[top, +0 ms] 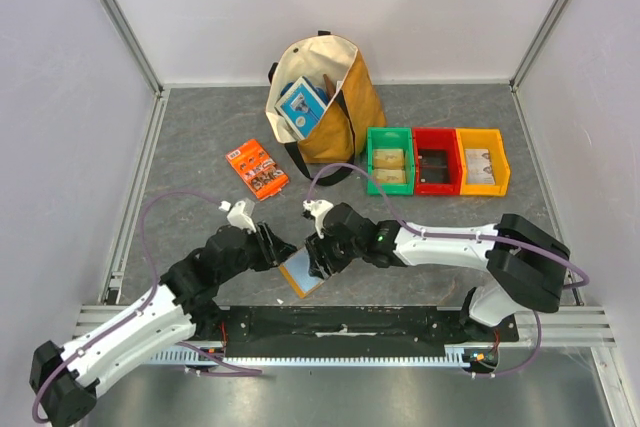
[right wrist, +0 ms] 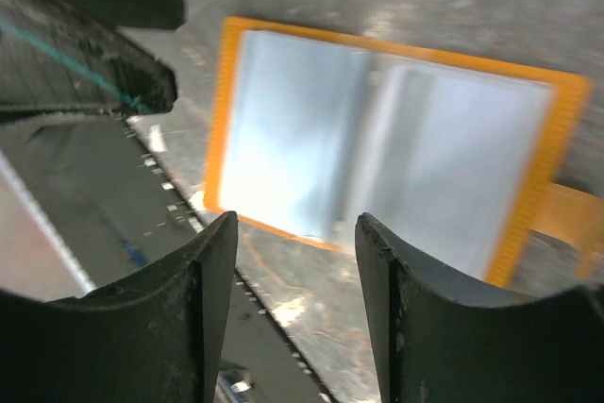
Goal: Take the credit cards out of the card holder
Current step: Remove the credit card from the card holder.
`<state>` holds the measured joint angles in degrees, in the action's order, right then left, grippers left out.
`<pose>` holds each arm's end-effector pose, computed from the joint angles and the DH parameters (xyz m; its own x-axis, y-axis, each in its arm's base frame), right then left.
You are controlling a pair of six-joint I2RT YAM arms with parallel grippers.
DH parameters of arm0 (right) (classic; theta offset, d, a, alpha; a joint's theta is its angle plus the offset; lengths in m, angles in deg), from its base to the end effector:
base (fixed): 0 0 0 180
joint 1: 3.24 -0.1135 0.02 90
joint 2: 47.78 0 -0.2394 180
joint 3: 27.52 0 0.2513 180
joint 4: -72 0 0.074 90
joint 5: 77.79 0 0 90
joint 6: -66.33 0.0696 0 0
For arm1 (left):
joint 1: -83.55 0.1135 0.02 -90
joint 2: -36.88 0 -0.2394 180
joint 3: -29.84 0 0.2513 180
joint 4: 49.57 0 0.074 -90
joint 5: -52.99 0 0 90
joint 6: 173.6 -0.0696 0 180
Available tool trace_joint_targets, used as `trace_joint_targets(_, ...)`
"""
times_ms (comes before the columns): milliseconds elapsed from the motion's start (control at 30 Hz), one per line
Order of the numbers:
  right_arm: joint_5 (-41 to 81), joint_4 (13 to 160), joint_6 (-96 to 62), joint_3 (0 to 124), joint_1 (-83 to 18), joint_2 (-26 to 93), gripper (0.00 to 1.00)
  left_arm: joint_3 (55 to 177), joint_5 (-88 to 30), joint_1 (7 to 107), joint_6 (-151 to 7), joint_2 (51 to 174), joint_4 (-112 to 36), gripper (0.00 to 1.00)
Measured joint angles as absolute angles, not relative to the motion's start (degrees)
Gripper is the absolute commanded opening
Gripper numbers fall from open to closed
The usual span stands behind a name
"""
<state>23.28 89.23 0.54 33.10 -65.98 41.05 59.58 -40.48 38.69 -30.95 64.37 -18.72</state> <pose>0.1422 0.3052 0.1327 -0.6807 -0.4425 -0.5838 -0.7181 0.5605 0.4125 0.1339 -0.1273 0.1652 -0.7356 -0.3874 -0.5557 0.1346 0.7204 -0.6804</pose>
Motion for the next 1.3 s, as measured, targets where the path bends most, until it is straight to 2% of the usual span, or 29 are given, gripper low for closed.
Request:
trace_joint_targets(133,14.75,93.12,0.32,33.36,-65.57,40.09,0.62,59.84,-37.37,38.69,-30.98,73.99,-21.00,0.47)
trace_joint_targets(367,8.00,95.44,1.17,33.36,-64.87,40.99,0.64,59.84,-32.10,38.69,-31.22,88.10,-25.19,0.47)
trace_joint_targets(600,8.26,94.76,1.24,33.38,-64.72,43.68,0.62,59.58,-30.75,38.69,-31.39,89.90,-28.08,0.44)
trace_joint_targets(700,9.60,93.71,1.35,33.36,-64.45,43.85,0.56,59.14,-30.53,38.69,-31.37,90.20,-28.86,0.43)
trace_joint_targets(867,13.68,92.99,1.39,33.30,-64.19,43.87,0.42,58.66,-30.27,38.69,-31.37,90.90,-30.53,0.42)
trace_joint_targets(1000,16.00,92.91,1.37,33.23,-64.19,42.96,0.36,58.31,-29.79,38.69,-31.37,91.34,-31.64,0.41)
trace_joint_targets(1300,23.76,89.15,1.91,33.23,-64.19,39.59,0.35,57.29,-29.77,38.69,-31.33,88.83,-31.53,0.45)
